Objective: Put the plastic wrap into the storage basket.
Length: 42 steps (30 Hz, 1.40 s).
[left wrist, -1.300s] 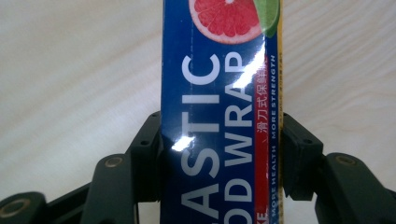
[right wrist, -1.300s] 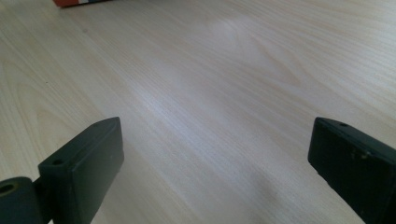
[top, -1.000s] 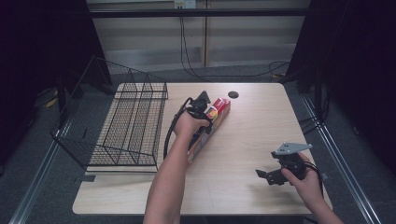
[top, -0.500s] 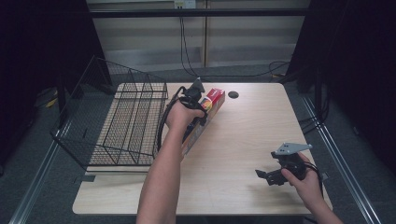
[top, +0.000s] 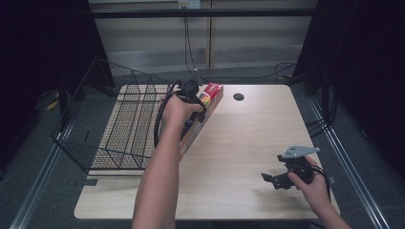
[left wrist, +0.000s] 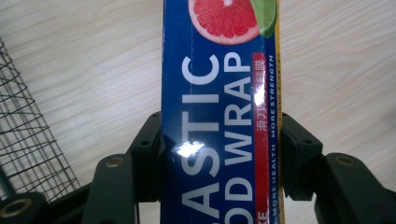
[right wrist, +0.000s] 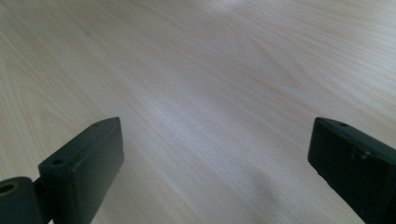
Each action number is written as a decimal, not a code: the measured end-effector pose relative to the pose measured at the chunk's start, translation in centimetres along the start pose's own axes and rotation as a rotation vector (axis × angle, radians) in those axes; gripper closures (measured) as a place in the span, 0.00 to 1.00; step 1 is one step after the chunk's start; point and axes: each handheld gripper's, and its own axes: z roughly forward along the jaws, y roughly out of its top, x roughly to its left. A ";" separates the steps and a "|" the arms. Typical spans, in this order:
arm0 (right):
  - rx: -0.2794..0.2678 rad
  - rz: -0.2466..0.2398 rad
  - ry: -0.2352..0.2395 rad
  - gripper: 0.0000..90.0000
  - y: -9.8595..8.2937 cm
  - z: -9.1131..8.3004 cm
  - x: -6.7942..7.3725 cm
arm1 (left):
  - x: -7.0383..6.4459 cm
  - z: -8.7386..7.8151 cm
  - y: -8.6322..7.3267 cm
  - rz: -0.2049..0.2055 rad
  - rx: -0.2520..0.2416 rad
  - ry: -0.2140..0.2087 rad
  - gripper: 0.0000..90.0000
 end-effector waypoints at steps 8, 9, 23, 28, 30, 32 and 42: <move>0.000 -0.001 0.004 0.04 0.0 0.0 0.0 | 0.6 -1.5 -0.3 -0.010 -0.005 0.011 0.49; 0.000 -0.001 0.004 0.04 0.0 0.0 0.0 | 0.6 -1.7 -0.4 -0.029 -0.008 0.008 0.49; 0.000 0.003 0.006 0.04 0.1 0.0 0.0 | 1.2 -4.3 -0.7 -0.067 -0.020 0.035 0.49; -0.001 0.003 0.007 0.04 0.1 0.0 0.1 | 1.8 -5.3 -1.0 -0.090 -0.019 0.040 0.49; 0.000 0.003 0.006 0.04 0.1 0.0 0.1 | 2.0 -5.4 -1.1 -0.102 -0.032 0.033 0.49; 0.001 0.003 0.006 0.04 0.1 0.0 0.1 | 2.1 -5.6 -1.2 -0.104 -0.027 0.037 0.49; 0.002 -0.002 0.000 0.04 0.1 0.1 0.1 | 3.6 -7.1 -2.0 -0.144 -0.029 0.065 0.49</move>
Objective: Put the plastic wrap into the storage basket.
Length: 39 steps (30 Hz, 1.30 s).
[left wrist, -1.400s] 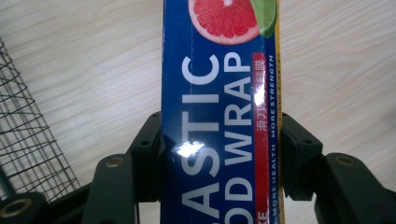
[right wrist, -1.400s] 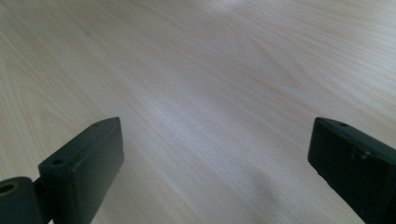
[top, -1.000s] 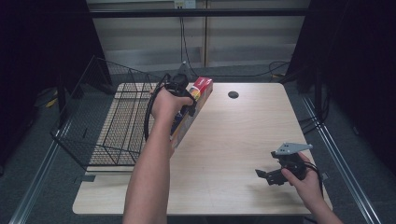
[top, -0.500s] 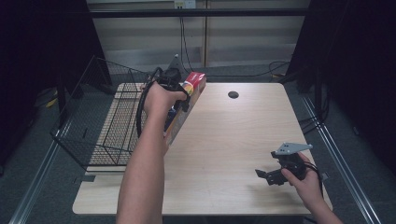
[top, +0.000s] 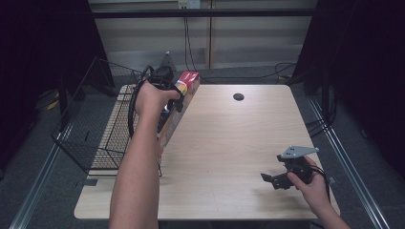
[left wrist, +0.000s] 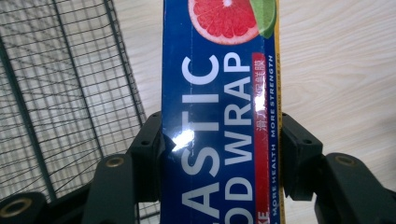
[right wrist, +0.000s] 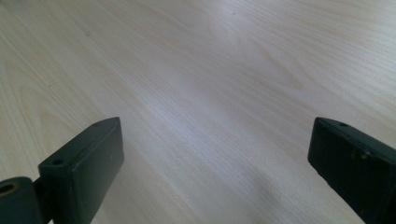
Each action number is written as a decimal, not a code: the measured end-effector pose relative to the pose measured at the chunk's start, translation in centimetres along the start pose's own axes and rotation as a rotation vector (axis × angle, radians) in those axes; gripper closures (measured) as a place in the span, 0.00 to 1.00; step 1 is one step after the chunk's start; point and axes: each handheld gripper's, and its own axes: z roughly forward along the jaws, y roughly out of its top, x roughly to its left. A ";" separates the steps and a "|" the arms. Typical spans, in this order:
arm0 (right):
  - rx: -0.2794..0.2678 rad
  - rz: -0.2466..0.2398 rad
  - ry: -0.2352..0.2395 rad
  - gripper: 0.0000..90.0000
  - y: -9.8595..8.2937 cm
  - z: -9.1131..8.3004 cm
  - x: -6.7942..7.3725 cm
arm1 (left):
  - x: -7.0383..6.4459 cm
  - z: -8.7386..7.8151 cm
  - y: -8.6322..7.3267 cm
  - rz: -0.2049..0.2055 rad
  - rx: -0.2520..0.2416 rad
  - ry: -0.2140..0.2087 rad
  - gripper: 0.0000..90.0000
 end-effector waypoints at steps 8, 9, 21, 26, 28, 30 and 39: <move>0.003 -0.003 -0.001 0.04 0.0 0.0 0.1 | 0.9 -1.0 -0.4 -0.023 -0.006 0.010 0.49; 0.002 -0.002 0.000 0.04 0.0 0.0 0.1 | 1.0 -1.2 -0.5 -0.028 -0.011 0.013 0.49; 0.000 -0.005 -0.004 0.04 0.0 -0.1 0.1 | 2.1 -2.5 -0.9 -0.057 -0.023 0.023 0.49; 0.002 -0.004 0.001 0.04 0.0 0.0 0.2 | 2.5 -3.2 -1.0 -0.069 -0.026 0.032 0.49; 0.002 -0.004 -0.001 0.04 0.0 0.0 0.2 | 2.9 -3.5 -1.2 -0.067 -0.031 0.035 0.49; 0.003 -0.005 0.000 0.04 0.0 -0.1 0.2 | 3.0 -3.6 -1.3 -0.076 -0.028 0.035 0.49; 0.005 -0.008 -0.003 0.04 0.1 -0.1 0.2 | 4.1 -4.3 -1.7 -0.108 -0.035 0.039 0.49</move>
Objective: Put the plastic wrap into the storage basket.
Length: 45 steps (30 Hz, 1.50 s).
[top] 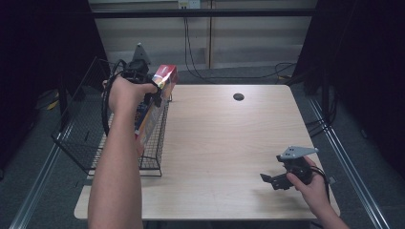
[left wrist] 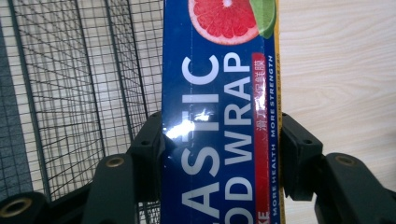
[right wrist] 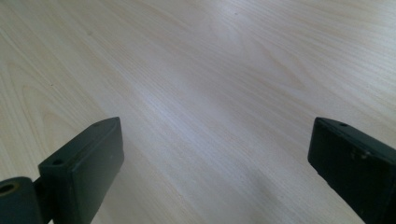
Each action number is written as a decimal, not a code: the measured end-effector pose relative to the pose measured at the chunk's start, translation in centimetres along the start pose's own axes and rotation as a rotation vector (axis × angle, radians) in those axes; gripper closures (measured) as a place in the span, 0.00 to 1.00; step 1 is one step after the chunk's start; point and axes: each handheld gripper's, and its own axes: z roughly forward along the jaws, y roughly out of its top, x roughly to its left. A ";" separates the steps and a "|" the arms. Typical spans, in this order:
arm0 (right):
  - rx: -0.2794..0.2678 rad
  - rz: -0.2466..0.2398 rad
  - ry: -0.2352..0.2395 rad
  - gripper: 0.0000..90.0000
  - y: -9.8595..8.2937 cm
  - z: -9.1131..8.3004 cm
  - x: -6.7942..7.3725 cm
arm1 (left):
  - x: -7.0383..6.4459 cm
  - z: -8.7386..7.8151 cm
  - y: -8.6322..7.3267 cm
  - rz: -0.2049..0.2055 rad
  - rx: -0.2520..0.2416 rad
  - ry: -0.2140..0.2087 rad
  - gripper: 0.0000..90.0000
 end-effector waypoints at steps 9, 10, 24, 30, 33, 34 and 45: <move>0.001 0.000 0.001 0.04 0.0 0.0 0.0 | 1.1 -0.9 -0.3 -0.023 -0.014 0.034 0.49; 0.001 0.000 0.001 0.04 0.0 0.0 0.0 | 1.3 -1.1 -0.3 -0.023 -0.017 0.030 0.49; 0.000 -0.002 -0.005 0.04 0.0 0.0 0.0 | 2.8 -2.1 -0.7 -0.048 -0.030 0.049 0.49; 0.001 -0.002 0.000 0.04 0.1 0.1 0.0 | 3.4 -2.4 -0.9 -0.069 -0.028 0.062 0.49; -0.002 -0.009 0.004 0.04 0.1 0.1 0.1 | 3.8 -2.5 -1.0 -0.076 -0.037 0.069 0.49; -0.002 -0.009 0.004 0.04 0.1 0.1 0.1 | 4.0 -2.5 -1.0 -0.082 -0.039 0.077 0.49; -0.001 -0.007 0.000 0.04 0.1 0.2 0.1 | 5.1 -3.1 -1.4 -0.099 -0.044 0.085 0.49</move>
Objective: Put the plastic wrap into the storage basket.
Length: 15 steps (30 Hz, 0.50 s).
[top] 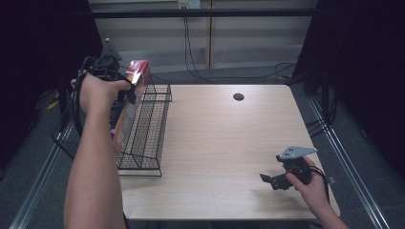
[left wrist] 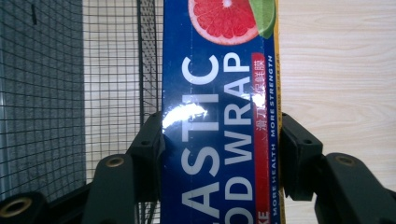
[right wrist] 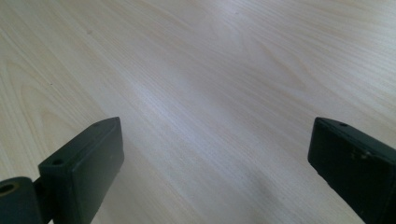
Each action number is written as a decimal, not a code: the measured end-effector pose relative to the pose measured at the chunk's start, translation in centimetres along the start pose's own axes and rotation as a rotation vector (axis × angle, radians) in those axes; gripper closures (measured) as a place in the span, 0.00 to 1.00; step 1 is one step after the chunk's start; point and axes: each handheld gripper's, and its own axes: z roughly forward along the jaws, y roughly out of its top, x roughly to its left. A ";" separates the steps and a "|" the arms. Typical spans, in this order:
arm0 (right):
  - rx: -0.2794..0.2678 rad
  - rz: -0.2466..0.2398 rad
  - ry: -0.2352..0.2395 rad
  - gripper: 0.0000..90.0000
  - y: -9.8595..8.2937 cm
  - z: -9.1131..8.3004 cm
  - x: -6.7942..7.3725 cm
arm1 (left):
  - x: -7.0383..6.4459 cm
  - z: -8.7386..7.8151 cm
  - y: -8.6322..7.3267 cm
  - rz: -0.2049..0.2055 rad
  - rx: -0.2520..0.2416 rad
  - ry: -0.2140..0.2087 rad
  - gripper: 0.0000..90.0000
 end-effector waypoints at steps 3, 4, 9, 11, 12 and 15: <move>0.002 0.001 -0.005 0.04 0.0 0.0 0.0 | 0.4 -0.3 0.0 -0.006 -0.001 0.008 0.49; 0.004 0.004 -0.002 0.04 0.0 0.0 0.0 | 0.4 -0.3 -0.1 -0.015 -0.002 0.003 0.49; 0.005 0.002 -0.002 0.04 0.0 0.0 0.0 | 0.8 -0.5 -0.1 -0.033 -0.008 -0.005 0.49; 0.006 0.001 0.000 0.04 0.0 0.0 0.0 | 1.2 -0.6 -0.1 -0.034 -0.007 -0.001 0.49; 0.007 -0.001 -0.003 0.04 0.0 0.1 0.0 | 1.2 -0.6 -0.1 -0.034 -0.007 -0.001 0.49; 0.010 0.000 0.001 0.04 0.0 0.1 0.1 | 1.7 -0.9 -0.2 -0.038 -0.013 -0.001 0.49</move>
